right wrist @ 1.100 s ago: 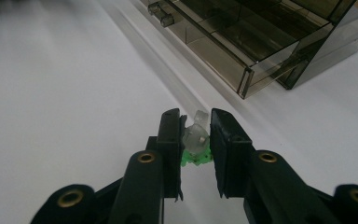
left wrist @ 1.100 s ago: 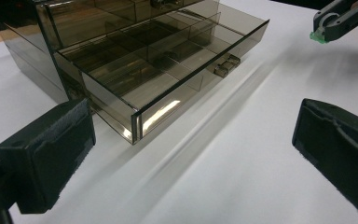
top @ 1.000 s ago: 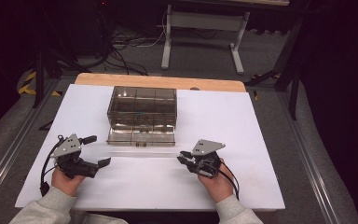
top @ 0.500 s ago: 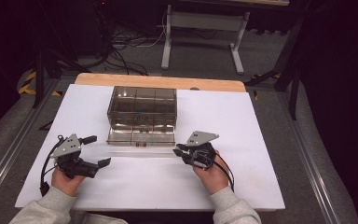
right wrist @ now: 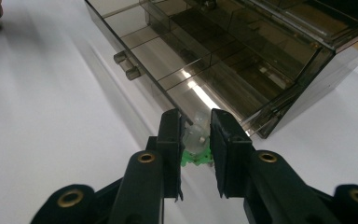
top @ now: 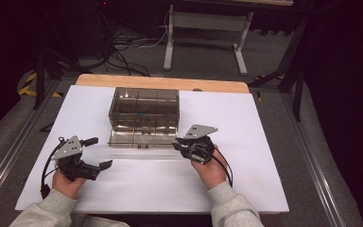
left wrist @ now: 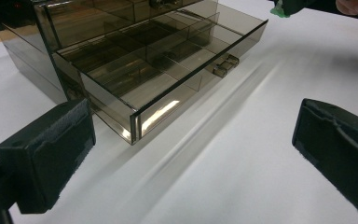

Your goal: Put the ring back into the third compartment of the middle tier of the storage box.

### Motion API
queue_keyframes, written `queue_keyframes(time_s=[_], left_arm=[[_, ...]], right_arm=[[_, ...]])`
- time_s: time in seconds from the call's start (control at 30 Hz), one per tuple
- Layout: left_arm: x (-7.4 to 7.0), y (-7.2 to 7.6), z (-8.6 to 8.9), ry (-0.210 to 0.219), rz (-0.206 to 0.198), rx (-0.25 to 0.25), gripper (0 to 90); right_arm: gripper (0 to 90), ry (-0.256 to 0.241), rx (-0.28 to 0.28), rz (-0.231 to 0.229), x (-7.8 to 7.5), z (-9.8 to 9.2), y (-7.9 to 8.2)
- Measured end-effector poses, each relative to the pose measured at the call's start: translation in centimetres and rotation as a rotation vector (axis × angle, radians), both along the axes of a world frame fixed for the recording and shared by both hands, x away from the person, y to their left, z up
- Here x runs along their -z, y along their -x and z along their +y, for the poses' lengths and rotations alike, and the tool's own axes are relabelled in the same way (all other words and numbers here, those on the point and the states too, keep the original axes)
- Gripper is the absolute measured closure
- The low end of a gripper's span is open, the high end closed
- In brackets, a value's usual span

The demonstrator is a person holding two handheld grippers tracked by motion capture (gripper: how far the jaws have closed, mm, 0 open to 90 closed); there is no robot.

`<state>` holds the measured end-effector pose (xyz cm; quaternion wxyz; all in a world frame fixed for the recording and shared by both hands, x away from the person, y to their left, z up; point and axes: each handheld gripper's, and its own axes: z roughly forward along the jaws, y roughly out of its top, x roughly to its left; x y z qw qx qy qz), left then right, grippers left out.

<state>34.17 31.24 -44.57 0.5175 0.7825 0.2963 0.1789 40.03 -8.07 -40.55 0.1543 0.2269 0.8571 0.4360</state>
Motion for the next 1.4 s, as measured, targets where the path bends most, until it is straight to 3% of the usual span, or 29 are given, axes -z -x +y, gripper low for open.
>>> queue_keyframes(time_s=[0.63, 1.4], left_arm=[[0.0, 0.0, 0.0, 0.003, 0.004, 0.000, 0.3], [0.0, 0.0, 0.0, 0.003, 0.007, -0.002, 0.5]], right_arm=[[74.5, 0.013, 0.014, -0.007, -0.4, 2.0, -1.8], [74.4, 0.036, 0.030, 0.008, 0.4, 3.7, -3.7]])
